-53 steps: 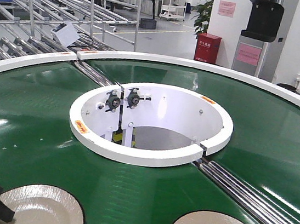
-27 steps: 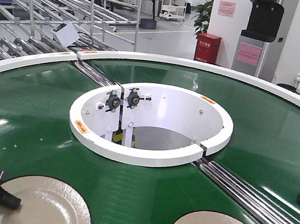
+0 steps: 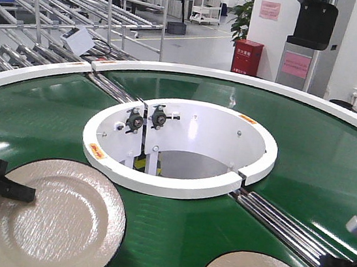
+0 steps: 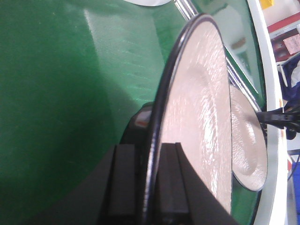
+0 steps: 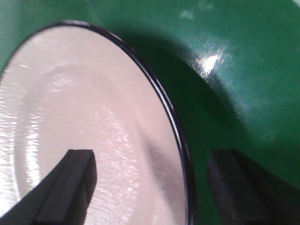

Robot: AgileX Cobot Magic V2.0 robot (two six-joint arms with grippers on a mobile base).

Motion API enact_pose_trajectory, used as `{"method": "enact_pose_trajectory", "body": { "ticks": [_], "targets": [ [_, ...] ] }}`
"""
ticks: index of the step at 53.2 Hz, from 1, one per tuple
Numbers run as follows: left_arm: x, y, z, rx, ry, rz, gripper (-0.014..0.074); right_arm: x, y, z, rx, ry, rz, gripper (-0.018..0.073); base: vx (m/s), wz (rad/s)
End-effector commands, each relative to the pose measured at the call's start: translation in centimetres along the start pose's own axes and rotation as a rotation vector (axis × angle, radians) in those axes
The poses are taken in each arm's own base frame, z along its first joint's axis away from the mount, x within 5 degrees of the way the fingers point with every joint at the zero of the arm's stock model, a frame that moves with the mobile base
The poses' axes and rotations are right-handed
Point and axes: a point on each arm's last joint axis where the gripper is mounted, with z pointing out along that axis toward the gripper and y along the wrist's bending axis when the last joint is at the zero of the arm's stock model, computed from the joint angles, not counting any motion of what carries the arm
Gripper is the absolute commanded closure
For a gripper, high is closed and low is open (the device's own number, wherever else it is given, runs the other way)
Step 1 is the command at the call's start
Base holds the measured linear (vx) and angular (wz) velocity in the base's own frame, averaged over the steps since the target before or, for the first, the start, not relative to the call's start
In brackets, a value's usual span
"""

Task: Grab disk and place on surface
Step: 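Close both grippers on the plate rims and lift the plates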

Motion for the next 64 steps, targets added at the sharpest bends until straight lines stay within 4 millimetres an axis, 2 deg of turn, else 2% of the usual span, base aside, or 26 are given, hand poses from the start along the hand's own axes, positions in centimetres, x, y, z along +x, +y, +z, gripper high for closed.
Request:
{"method": "enact_pose_trajectory", "body": {
  "ticks": [1,11,16,22,24,34,43,53,64],
  "targets": [
    [-1.3,-3.8,-1.7,0.118,-0.088,0.027,0.0604,-0.9,1.3,-0.8,-0.023,-0.047,-0.041,0.0017,0.00,0.00],
    [-1.3,-3.8,-1.7,0.118,-0.088,0.027,0.0604,-0.7,1.9,1.6,-0.097,0.003,-0.016,0.0026,0.00,0.00],
    [-1.3,-3.8,-1.7,0.118,-0.088,0.027,0.0604,-0.5,2.4,2.7,-0.122,0.033,-0.015,0.0119,0.00,0.00],
    [-1.3,-3.8,-1.7,0.118,-0.088,0.027,0.0604,-0.5,2.7,2.7,-0.124,0.034,-0.018,0.0495,0.00,0.00],
    [-1.3,-3.8,-1.7,0.117,-0.090,0.027,0.0604,-0.5,2.7,2.3,-0.126,0.029,-0.011,0.0577,0.00,0.00],
    [-1.4,-4.1,-1.8,0.151,-0.092,-0.026,0.0604,-1.1,3.9,-1.2,-0.221,-0.071,0.061,0.0571,0.00,0.00],
    [-1.4,-5.2,-2.2,0.231,-0.100,-0.035,0.0604,-1.2,7.7,-5.9,-0.404,-0.215,0.073,0.0568,0.00,0.00],
    [-1.3,-7.9,-3.9,0.260,-0.134,-0.036,0.0604,0.0,11.5,-10.9,-0.503,-0.350,0.004,0.0568,0.00,0.00],
    [-0.6,-11.6,-6.4,0.261,-0.186,0.048,0.0604,1.7,14.0,-14.2,-0.522,-0.431,-0.080,0.0568,0.00,0.00]
  ]
}}
